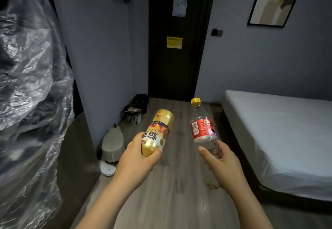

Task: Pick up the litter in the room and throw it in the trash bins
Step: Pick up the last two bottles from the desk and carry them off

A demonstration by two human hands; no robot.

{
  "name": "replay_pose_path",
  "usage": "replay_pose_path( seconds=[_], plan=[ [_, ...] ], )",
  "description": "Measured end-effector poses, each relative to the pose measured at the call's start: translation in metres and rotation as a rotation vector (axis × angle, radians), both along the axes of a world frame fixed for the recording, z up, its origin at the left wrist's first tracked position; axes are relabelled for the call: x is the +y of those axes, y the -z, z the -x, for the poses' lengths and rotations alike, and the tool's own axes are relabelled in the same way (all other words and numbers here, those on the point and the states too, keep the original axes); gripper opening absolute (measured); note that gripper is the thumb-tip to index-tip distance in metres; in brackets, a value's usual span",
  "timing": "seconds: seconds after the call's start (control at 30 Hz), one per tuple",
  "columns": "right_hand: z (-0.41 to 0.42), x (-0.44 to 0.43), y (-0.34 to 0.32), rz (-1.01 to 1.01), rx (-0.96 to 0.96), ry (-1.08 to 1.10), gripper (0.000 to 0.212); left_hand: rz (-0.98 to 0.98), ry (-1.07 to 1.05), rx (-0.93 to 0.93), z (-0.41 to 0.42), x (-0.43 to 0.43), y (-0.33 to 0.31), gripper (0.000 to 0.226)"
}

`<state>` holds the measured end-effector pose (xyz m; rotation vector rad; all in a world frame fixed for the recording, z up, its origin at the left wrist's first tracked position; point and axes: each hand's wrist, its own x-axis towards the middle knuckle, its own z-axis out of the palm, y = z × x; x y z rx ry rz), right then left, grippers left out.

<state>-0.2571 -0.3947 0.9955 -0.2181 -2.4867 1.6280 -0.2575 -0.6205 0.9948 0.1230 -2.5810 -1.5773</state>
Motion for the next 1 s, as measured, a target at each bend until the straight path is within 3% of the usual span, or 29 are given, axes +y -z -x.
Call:
replay_pose_path(
  seconds=[0.53,1.0],
  plan=[
    [0.294,-0.060,0.004,-0.031,0.007,0.022,0.061,-0.031,0.010,-0.043,0.294,-0.067,0.008,0.074],
    [0.541,-0.062,0.040,-0.020,-0.054,-0.001,0.066,-0.008,-0.041,-0.107,0.520,-0.073,0.020,0.071]
  ],
)
